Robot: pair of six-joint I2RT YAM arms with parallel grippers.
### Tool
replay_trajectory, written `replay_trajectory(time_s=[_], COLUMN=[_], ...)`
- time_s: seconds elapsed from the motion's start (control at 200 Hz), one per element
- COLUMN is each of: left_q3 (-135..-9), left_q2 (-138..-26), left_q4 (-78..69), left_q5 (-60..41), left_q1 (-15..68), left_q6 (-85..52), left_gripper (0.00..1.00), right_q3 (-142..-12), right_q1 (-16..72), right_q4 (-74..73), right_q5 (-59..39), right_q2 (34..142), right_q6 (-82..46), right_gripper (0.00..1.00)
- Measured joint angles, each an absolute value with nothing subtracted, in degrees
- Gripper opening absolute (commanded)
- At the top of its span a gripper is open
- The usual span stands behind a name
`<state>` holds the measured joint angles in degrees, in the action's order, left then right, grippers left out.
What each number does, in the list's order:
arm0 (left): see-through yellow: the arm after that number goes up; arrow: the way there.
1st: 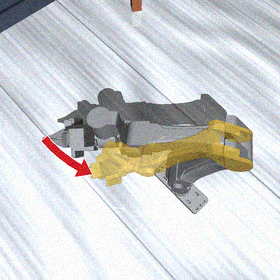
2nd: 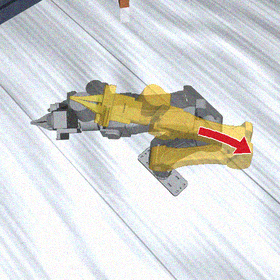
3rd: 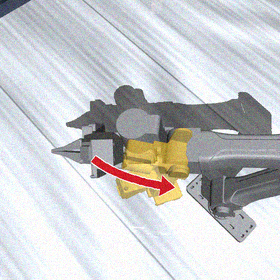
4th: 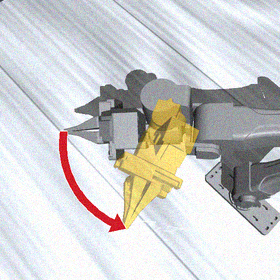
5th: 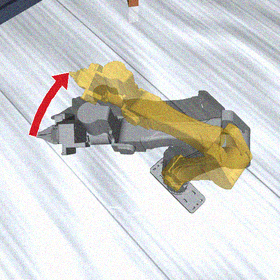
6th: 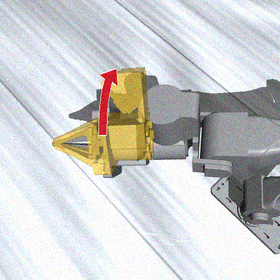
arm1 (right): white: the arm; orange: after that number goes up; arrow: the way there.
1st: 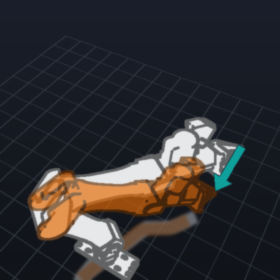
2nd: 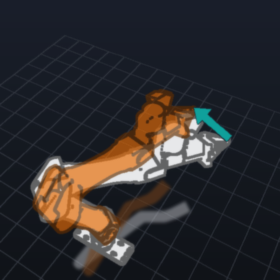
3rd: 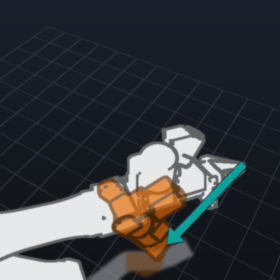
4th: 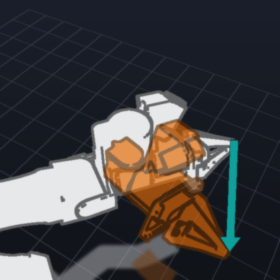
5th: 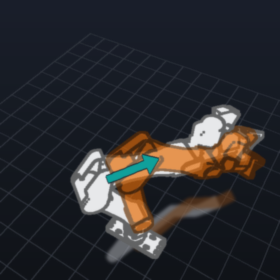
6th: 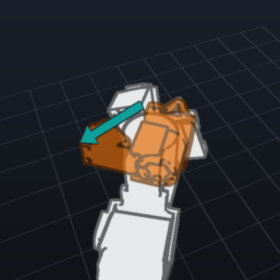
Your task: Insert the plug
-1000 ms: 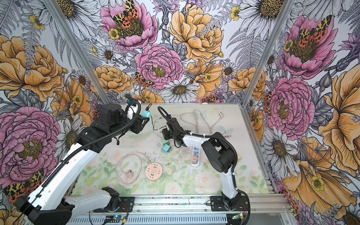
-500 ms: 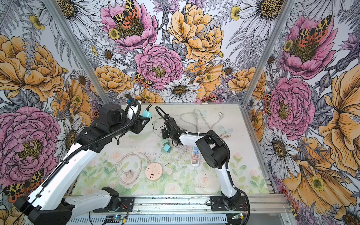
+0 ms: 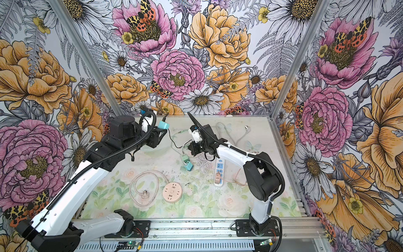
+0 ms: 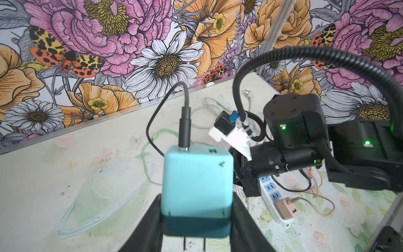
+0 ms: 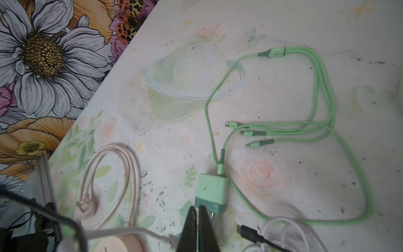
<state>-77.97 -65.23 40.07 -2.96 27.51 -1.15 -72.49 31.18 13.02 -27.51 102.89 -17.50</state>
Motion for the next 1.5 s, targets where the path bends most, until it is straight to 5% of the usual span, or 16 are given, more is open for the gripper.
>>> replay_trajectory(time_s=[0.295, 0.616, 0.841, 1.211, 1.376, 1.501], left_q3=[-73.3, -63.2, -58.7, -57.6, -57.6, -57.8], left_q2=[-64.2, -66.9, -71.0, -62.7, -59.1, -56.6], left_q4=[39.5, 30.5, 26.7, 27.9, 28.9, 30.3], left_q5=[4.8, 8.8, 9.7, 6.4, 2.4, 1.7], left_q1=[26.9, 22.1, 17.2, 13.3, 13.3, 13.3], left_q6=[-4.2, -8.7, -12.0, -13.4, -14.3, -15.1], left_gripper=[0.34, 0.33, 0.33, 0.34, 0.34, 0.33], right_q3=[-70.2, -68.0, -67.5, -72.7, -72.7, -72.7], right_q1=[28.7, 29.4, 28.1, 27.8, 27.8, 27.8], right_q4=[19.2, 23.3, 24.6, 22.4, 16.8, 13.3], right_q5=[-43.0, -47.5, -32.5, -11.0, -7.7, -6.9], right_q2=[102.9, 98.6, 94.3, 97.7, 99.1, 100.1], right_q6=[-17.5, -17.5, -17.2, -11.3, -10.8, -11.5], right_gripper=[0.0, 0.0, 0.0, 0.0, 0.49, 0.55])
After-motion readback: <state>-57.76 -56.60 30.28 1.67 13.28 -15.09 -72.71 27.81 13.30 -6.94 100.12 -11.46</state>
